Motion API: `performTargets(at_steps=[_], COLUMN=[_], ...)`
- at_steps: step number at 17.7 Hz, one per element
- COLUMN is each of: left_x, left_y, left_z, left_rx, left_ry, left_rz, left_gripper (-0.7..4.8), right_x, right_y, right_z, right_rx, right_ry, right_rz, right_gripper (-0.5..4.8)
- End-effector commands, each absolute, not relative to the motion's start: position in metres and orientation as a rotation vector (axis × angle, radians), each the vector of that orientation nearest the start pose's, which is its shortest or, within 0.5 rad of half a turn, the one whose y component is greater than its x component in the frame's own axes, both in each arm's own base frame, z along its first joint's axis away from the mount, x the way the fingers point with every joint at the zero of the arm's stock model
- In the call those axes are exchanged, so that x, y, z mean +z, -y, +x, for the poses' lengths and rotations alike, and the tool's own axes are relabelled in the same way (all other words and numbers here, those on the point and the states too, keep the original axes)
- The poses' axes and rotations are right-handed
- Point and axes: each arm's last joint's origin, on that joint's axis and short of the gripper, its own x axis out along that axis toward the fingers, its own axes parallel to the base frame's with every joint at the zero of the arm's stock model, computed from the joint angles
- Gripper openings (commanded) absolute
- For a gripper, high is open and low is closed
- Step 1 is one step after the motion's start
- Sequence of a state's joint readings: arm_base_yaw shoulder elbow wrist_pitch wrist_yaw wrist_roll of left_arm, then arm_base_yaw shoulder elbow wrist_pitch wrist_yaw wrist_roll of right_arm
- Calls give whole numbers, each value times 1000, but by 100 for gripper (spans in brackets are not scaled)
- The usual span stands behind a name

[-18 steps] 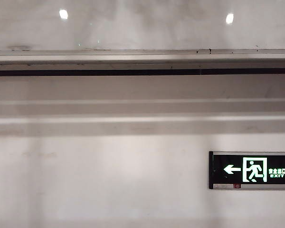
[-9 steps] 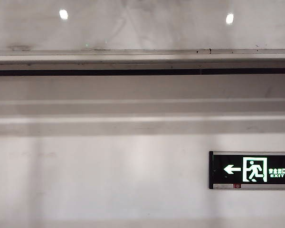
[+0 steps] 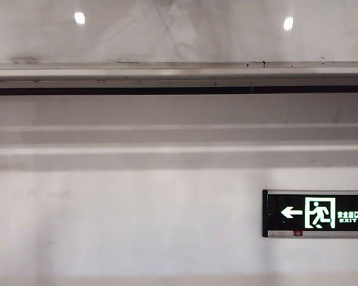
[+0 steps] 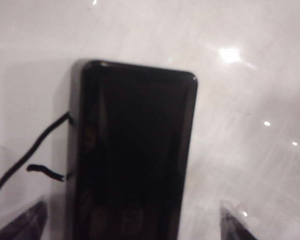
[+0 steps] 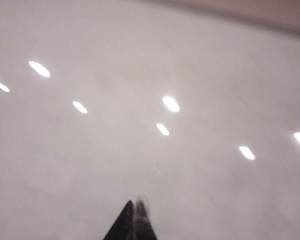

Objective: Wipe the whiteboard clean using the black magnetic whiteboard eraser attached to the whiteboard.

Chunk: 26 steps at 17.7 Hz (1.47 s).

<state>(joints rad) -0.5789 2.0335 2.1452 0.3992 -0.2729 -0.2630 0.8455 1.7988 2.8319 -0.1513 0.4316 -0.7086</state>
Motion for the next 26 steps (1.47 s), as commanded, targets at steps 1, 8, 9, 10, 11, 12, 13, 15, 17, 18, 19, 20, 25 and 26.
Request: performTargets(at_steps=[1, 8, 9, 10, 11, 12, 13, 15, 17, 18, 19, 20, 25, 26], left_x=[472, 461, 461, 461, 461, 462, 464, 468, 477, 480, 483, 484, 479, 480], left_y=[249, 251, 251, 250, 249, 245, 241, 233, 223, 221, 215, 214, 186, 180], left_z=[395, 401, 402, 402, 402, 403, 403, 402, 396, 394, 393, 391, 403, 405], left_rx=[-355, -257, -254, -252, -249, -242, -236, -223, -202, -197, -180, -175, -101, -89], left_ry=[442, 401, 398, 391, 379, 367, 355, 339, 317, 311, 305, 295, 209, 208], left_rz=[-476, -393, -391, -387, -380, -373, -364, -354, -328, -303, -274, -245, -174, -172], left_gripper=[479, 145, 145, 145, 146, 146, 146, 146, 147, 147, 147, 147, 146, 146], right_x=[677, 676, 676, 676, 676, 676, 676, 676, 677, 677, 677, 678, 678, 678], right_y=[-150, -148, -148, -148, -148, -148, -148, -148, -147, -147, -147, -146, -146, -146], right_z=[142, 140, 140, 140, 140, 140, 140, 140, 140, 140, 140, 139, 139, 139], right_rx=[117, 109, 108, 108, 109, 109, 109, 108, 107, 104, 101, 99, 97, 97], right_ry=[787, 765, 765, 765, 765, 764, 764, 765, 769, 772, 777, 783, 787, 787], right_rz=[-115, -123, -123, -123, -123, -124, -124, -123, -119, -117, -111, -105, -101, -101], right_gripper=[-5, -5, -5, -5, -5, -5, -5, -5, -5, -5, -5, -5, -5, -5])
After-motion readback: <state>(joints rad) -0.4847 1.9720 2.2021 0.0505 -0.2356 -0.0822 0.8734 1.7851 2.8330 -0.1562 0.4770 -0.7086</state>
